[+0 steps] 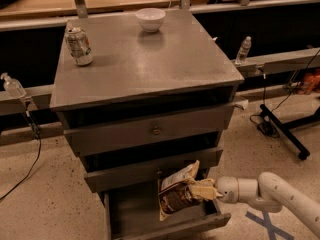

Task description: Pick brown chip bag from bottom drawer and place on counter

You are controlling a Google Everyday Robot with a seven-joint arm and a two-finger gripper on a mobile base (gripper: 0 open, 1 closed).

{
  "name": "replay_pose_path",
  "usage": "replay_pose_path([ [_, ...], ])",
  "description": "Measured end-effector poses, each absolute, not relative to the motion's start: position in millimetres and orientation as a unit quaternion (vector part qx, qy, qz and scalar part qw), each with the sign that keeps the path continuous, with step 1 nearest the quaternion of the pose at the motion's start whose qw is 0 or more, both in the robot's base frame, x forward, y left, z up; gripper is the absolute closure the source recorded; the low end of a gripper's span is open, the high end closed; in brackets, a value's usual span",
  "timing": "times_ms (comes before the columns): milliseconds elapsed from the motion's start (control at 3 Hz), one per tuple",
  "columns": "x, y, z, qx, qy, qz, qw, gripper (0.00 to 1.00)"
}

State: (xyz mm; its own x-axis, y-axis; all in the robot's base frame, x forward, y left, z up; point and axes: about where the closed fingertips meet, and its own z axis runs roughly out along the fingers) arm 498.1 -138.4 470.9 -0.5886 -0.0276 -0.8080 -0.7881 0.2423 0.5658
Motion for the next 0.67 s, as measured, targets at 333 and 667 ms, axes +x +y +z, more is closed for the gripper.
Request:
replay_pose_path([
  [333,504.0,-145.5,512.4,-0.349,0.667,0.533,0.387,1.00],
  [667,500.3,-144.9,572.0,-0.443,0.606,0.518,0.410,1.00],
])
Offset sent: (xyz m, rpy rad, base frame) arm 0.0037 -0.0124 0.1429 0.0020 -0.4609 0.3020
